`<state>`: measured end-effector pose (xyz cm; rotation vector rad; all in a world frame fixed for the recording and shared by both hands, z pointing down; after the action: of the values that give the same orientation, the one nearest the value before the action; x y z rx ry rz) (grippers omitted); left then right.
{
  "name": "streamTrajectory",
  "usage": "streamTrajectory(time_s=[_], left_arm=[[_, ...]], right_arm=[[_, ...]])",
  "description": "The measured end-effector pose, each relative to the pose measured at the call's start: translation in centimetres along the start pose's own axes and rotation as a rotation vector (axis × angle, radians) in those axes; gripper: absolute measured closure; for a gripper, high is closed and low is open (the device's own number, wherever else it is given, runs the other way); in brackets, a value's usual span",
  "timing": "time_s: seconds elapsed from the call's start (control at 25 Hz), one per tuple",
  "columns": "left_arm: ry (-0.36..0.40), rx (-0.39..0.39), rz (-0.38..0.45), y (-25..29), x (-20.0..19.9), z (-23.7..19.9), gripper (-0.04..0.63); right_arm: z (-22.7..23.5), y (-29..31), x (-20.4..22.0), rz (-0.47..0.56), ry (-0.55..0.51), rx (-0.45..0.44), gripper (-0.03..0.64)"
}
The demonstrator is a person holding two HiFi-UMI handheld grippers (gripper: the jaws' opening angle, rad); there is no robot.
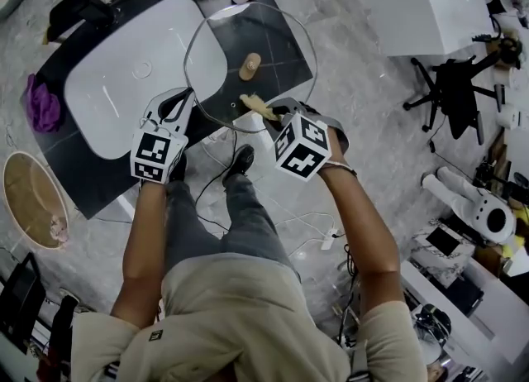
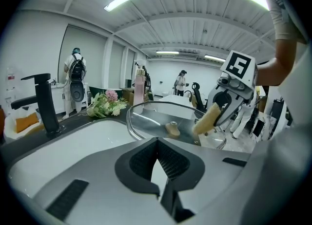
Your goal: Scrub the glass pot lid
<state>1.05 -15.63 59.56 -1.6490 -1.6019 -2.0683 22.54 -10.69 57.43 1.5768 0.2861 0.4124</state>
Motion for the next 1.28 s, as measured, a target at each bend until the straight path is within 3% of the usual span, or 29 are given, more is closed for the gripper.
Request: streamTrajectory(time_s=[0.24, 0.52, 0.84, 1.28], left_arm=[[0.011, -0.008, -0.004, 0.1, -0.1, 0.1, 0.581], [0.015, -0.012, -0.011, 0.2, -0.2, 0.0, 0.581], [0.057, -0.021, -0.054, 0.1, -0.5, 0.2, 0.581], [0.102, -0.029, -0.080, -2.7, -2.2, -0.5, 0.581]], right_arm=[[5.3, -0.2, 3.5, -0.051, 0.081, 0.073, 0.558], [11.2, -1.3, 6.4, -0.051, 0.249, 0.220, 0.558], [10.7, -1.7, 6.2, -0.043, 0.246, 0.230, 0.558], [9.9, -5.5, 4.6, 0.065, 0.325, 0.291, 0.558]])
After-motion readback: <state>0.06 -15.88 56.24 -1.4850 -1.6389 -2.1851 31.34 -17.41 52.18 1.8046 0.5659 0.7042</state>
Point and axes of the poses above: the fingertips, and each gripper's own axes: y forward along the fingers, z to its right, x out of its underside, the point moved 7 cm from there along -y, backward along the fingers, and after that the axes turned 13 degrees about -z, right-handed, at the moved point
